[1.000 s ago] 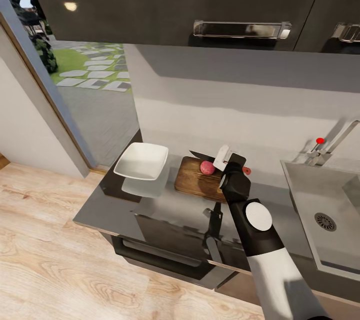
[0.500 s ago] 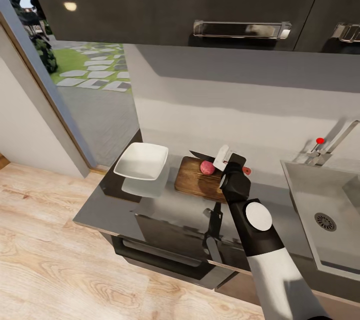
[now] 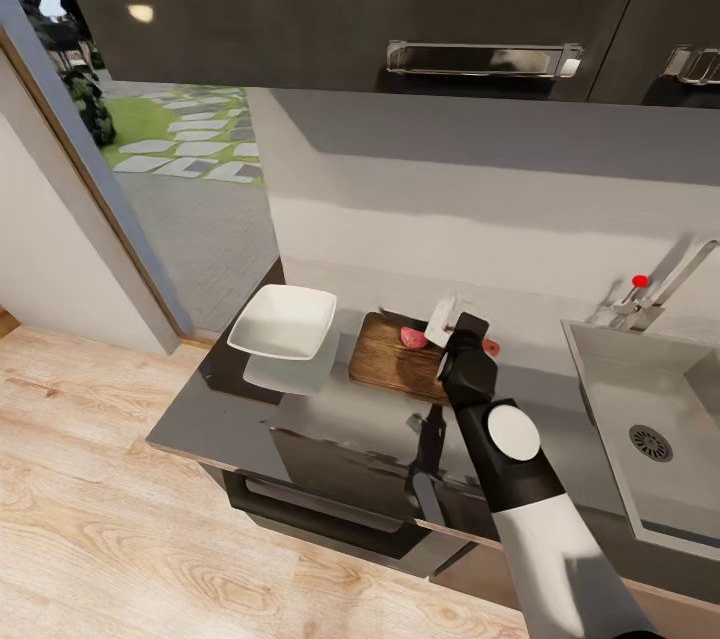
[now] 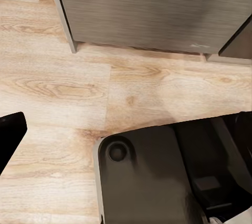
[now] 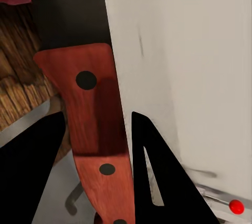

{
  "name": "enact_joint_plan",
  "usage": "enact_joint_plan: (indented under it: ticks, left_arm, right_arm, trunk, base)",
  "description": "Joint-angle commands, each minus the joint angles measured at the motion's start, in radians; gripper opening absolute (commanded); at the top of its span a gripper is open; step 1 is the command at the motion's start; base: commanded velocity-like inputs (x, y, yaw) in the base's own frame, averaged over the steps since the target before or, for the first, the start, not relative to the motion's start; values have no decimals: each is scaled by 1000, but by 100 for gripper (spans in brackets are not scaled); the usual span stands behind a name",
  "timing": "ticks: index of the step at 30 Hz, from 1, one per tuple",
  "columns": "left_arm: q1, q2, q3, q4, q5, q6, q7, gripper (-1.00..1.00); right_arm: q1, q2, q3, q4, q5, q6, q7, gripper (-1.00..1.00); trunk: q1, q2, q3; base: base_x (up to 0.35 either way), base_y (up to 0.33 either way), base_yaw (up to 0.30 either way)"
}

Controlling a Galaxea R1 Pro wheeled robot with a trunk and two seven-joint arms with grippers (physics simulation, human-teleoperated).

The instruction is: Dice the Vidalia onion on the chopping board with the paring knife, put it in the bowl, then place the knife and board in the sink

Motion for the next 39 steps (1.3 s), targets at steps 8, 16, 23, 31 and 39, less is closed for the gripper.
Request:
enact_joint_plan:
  ticks: [8,16,23,31,39]
  left_arm:
    - [0,-1,6,-2,-6,-2,-4,100]
    - [0,-1,6,-2,-6,-2,-4,100]
    - [0,-1,6,-2,-6,-2,-4,100]
    - [0,-1,6,-2,-6,-2,-4,100]
    - [0,-1,6,-2,-6,-2,-4,100]
  right_arm:
    - [-1,0,1,4,10,2,10,-100]
    - [-1,0,1,4,10,2,8,-100]
    - [-2,0,1,4,9,2,7,-100]
    - [-1,0,1,4,9,2,7,-100]
    - [-1,0,1,4,10,2,7,-100]
  trunk:
    - [1,-2,-2]
    - [1,-2,-2]
    - [1,-2,-2]
    - [1,-2,-2]
    - [1,-2,-2]
  base:
    - [0,0,0]
    - [0,0,0]
    - [90,0,0]
    - [216,0,0]
    - [24,0,0]
